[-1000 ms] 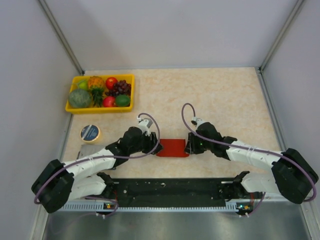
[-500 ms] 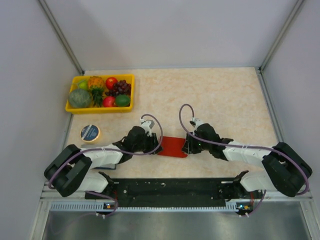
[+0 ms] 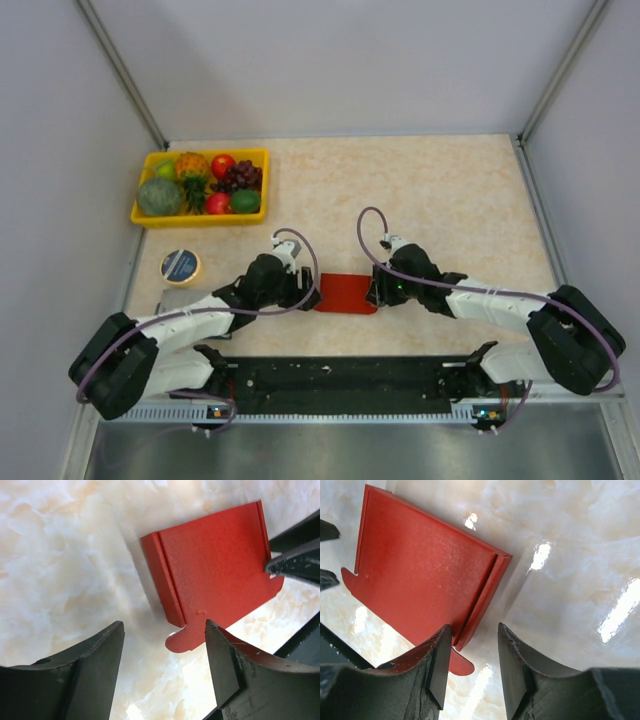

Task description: Fold the paper box

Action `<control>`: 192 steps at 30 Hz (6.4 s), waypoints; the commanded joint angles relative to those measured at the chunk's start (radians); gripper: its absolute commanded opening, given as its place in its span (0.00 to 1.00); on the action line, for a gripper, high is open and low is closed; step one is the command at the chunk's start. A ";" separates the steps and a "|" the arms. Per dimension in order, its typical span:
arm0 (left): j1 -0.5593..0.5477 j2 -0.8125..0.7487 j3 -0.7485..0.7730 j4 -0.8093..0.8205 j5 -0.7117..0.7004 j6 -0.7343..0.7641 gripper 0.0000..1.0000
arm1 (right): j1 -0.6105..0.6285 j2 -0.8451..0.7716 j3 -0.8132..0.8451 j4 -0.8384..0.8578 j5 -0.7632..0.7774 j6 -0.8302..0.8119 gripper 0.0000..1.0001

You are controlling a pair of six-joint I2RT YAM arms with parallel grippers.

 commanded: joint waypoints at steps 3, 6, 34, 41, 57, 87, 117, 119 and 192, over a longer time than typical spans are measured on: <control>0.036 -0.033 0.042 -0.044 -0.025 0.039 0.70 | -0.020 -0.027 0.002 -0.001 -0.026 -0.009 0.42; 0.047 0.074 0.050 0.041 0.060 0.019 0.61 | -0.025 0.007 -0.018 0.056 -0.049 0.007 0.40; 0.127 -0.705 0.116 -0.691 -0.382 -0.249 0.80 | 0.823 0.420 0.424 -0.403 1.164 -0.558 0.52; 0.127 -0.823 0.107 -0.736 -0.392 -0.251 0.79 | 0.822 0.562 0.433 -0.338 1.266 -0.590 0.31; 0.127 -0.884 0.180 -0.747 -0.390 -0.150 0.77 | 0.727 0.213 0.435 -0.447 0.892 -0.872 0.00; 0.128 -0.436 -0.030 -0.210 -0.054 -0.150 0.79 | 0.722 0.378 0.412 -0.382 0.836 -0.808 0.00; 0.192 -0.093 0.047 -0.060 0.041 -0.119 0.75 | 0.607 -0.008 0.369 -0.346 0.643 -0.239 0.47; 0.209 -0.068 0.045 -0.040 0.078 -0.123 0.76 | 0.483 -0.048 0.343 -0.344 0.612 -0.129 0.47; 0.254 0.096 0.008 0.094 0.260 -0.191 0.54 | 0.004 0.157 0.007 0.068 0.051 -0.015 0.17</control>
